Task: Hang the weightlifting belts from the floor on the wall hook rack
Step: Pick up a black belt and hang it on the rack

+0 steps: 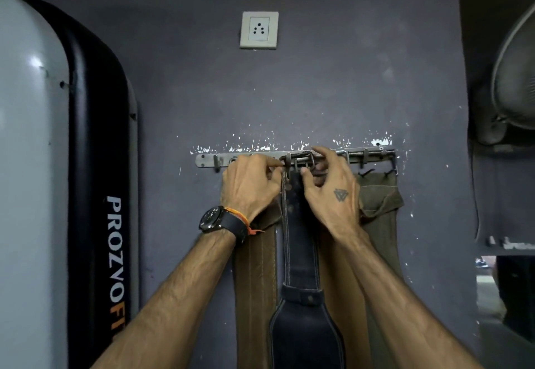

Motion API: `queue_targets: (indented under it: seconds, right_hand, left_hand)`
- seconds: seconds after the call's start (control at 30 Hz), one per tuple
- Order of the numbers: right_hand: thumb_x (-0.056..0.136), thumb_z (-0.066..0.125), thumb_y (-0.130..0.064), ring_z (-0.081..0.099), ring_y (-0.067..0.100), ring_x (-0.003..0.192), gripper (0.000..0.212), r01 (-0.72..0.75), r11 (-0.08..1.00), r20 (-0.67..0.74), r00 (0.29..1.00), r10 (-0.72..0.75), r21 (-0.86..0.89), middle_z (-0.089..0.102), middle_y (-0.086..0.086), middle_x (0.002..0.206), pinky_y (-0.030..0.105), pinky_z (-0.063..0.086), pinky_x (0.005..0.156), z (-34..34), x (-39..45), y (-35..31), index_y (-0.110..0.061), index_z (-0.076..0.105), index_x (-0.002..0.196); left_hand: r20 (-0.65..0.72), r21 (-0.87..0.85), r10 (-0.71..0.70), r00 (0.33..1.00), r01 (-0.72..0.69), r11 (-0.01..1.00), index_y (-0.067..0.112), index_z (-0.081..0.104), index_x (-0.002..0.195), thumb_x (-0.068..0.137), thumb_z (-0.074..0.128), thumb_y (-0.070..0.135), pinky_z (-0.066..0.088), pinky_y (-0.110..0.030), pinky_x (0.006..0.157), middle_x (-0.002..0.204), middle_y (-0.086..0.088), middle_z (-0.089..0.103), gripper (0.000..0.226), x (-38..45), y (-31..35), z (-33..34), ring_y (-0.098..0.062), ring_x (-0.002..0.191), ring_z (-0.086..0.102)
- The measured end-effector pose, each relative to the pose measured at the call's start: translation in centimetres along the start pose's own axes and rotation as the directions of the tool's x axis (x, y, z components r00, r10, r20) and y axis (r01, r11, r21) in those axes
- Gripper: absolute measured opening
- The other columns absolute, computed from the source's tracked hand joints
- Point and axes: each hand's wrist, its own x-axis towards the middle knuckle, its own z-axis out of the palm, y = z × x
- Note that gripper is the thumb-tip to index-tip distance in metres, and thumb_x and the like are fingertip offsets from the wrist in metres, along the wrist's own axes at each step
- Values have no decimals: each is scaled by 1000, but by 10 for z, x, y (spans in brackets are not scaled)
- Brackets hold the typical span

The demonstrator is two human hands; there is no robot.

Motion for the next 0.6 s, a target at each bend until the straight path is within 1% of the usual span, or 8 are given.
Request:
queue_targets:
  seconds: [0.07,0.13,0.23,0.3,0.37,0.43,0.53,0.6]
  right_hand:
    - [94,76,-33,68,10,101,51,0,999,-3,1000,0,41,60,-3,122,32,59,95,-6,-19,-3,-35,61,143]
    - [91,78,-37,63,15,117,51,10,999,29,1000,-11,38,58,-3,126,40,57,103,-13,-48,-1,-35,64,140]
    - [93,77,-42,62,11,123,50,-10,995,169,986,-8,102,61,-8,131,38,56,105,-30,-107,8,-39,63,141]
    - [96,78,-35,63,6,118,51,-76,984,295,955,26,159,62,-9,129,29,55,103,-46,-156,14,-37,62,144]
    - [96,79,-30,64,6,117,53,-160,977,404,910,89,145,63,-8,128,24,54,102,-66,-212,28,-34,61,146]
    - [96,80,-28,65,6,115,54,-252,966,513,838,186,60,64,-9,126,23,55,100,-93,-276,50,-35,61,146]
    - [95,80,-29,65,4,113,56,-389,916,650,672,353,-96,63,-13,125,20,54,99,-147,-378,84,-41,59,146]
    - [95,80,-28,62,-2,110,55,-439,880,717,552,426,-185,63,-16,126,19,53,98,-185,-438,102,-41,60,144]
  left_hand:
    - [-28,-146,-77,997,72,987,40,85,114,96,70,39,65,-32,78,83,13,82,23,-18,-2,7,-13,77,77]
    - [24,-393,-159,987,155,906,36,87,108,95,76,35,66,-29,75,80,14,80,17,-48,-6,20,-3,72,73]
    - [136,-666,-242,961,270,695,27,87,109,100,78,27,64,-25,79,93,10,84,13,-112,-9,45,-1,84,75]
    - [247,-748,-269,931,360,558,25,85,113,104,75,25,65,-32,82,101,4,85,14,-163,-10,63,-14,95,79]
    - [370,-751,-296,881,471,462,22,83,117,106,72,22,66,-36,85,104,-1,84,15,-224,-8,81,-20,100,80]
    - [504,-690,-322,801,598,407,18,80,120,107,70,20,67,-39,87,106,-5,83,17,-297,-2,94,-22,103,80]
    - [673,-559,-377,636,771,304,19,79,123,107,70,22,65,-42,89,110,-7,83,19,-410,15,97,-26,103,78]
    - [755,-422,-415,507,861,285,23,81,119,105,72,25,64,-42,95,114,-6,83,17,-481,26,105,-24,109,78]
